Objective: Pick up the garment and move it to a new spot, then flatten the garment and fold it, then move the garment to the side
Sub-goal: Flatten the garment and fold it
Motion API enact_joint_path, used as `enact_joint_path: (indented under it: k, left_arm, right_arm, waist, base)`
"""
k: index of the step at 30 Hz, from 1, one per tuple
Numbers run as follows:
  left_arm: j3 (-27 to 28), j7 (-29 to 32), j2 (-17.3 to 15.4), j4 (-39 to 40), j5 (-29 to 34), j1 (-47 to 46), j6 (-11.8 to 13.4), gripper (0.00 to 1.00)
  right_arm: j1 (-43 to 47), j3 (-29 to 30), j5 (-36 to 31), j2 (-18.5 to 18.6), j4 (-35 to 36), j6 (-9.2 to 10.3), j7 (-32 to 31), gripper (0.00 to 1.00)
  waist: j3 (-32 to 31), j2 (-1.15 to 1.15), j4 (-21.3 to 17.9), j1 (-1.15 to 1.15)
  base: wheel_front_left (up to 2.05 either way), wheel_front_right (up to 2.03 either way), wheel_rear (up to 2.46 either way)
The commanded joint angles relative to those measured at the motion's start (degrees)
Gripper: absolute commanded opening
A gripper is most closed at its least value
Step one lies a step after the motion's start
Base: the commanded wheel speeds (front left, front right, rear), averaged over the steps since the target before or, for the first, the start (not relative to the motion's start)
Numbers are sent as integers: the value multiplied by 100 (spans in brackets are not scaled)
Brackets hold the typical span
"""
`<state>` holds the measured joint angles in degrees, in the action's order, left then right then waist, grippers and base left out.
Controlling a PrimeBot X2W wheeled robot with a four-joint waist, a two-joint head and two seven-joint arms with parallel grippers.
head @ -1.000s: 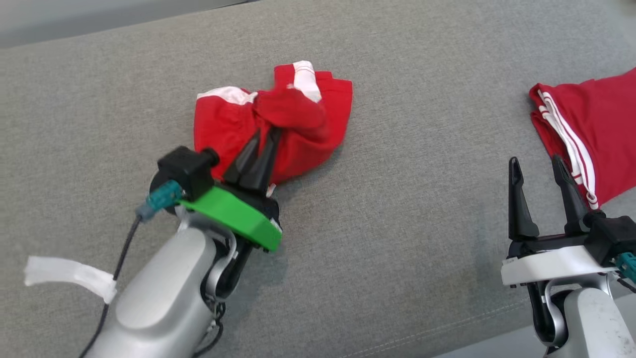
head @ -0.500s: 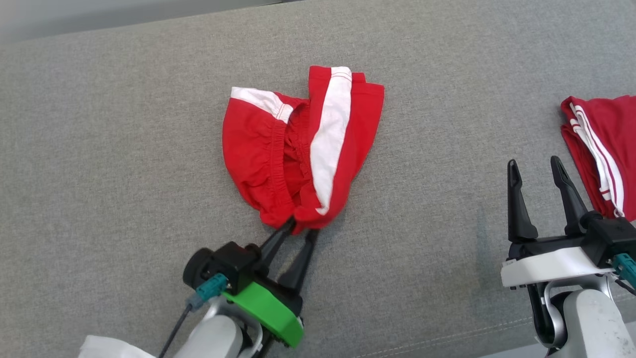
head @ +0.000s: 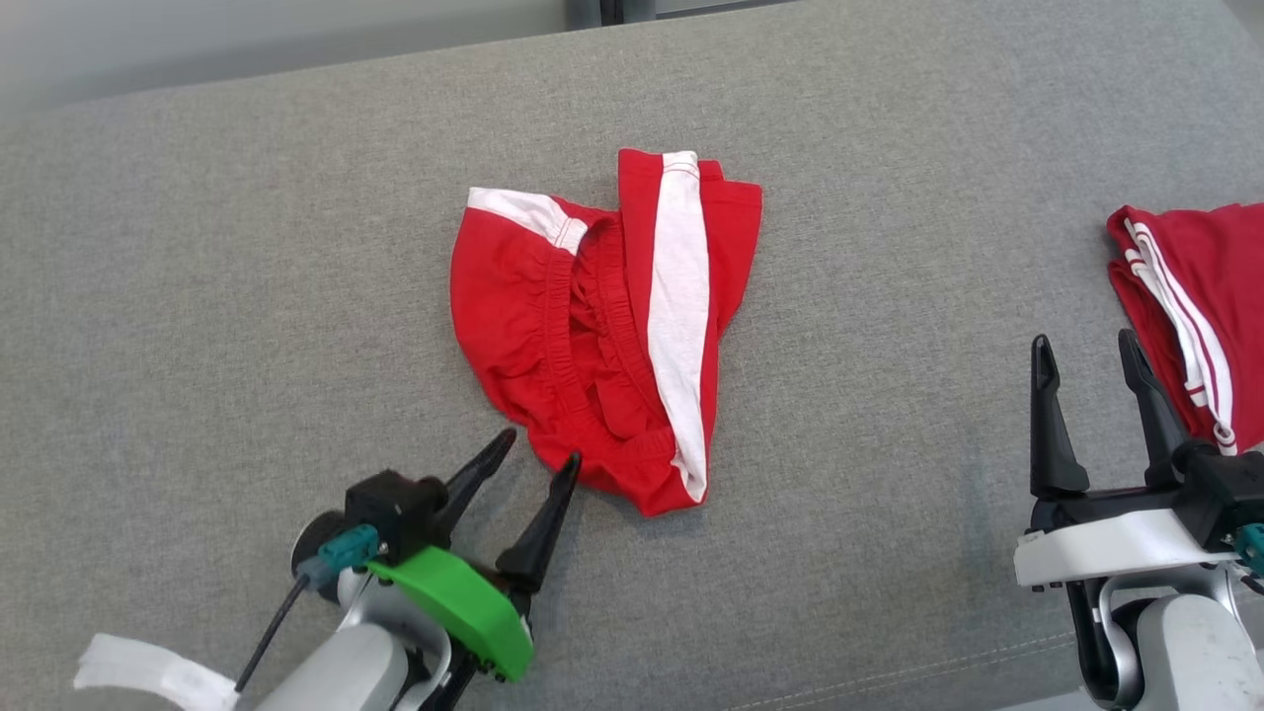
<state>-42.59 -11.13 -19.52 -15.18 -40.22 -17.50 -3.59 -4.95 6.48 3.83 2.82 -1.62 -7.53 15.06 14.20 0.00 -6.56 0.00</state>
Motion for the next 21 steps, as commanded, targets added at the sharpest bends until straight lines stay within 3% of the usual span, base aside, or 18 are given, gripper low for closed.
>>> enact_joint_path:
  k: [1,7,15,21]
  left_arm:
    - [23,68,-20,101,-29,-122,70,100]
    - [-122,507,228,323,112,-615,245,100]
    - [-761,1102,550,-622,586,-1277,61,100]
    - [-987,1353,438,-1049,673,-1340,-15,100]
  right_arm:
    - [34,4,-13,13,18,8,15,100]
    - [-58,-102,-24,13,-25,8,15,100]
    - [-144,-251,73,14,-85,8,15,100]
    - [-112,-201,123,13,-104,8,15,100]
  waist:
    - [4,0,19,0]
    - [28,0,65,0]
    - [103,0,-47,0]
    - [111,0,-175,0]
  base:
    - [0,0,0]
    - [0,0,0]
    - [0,0,0]
    - [0,0,0]
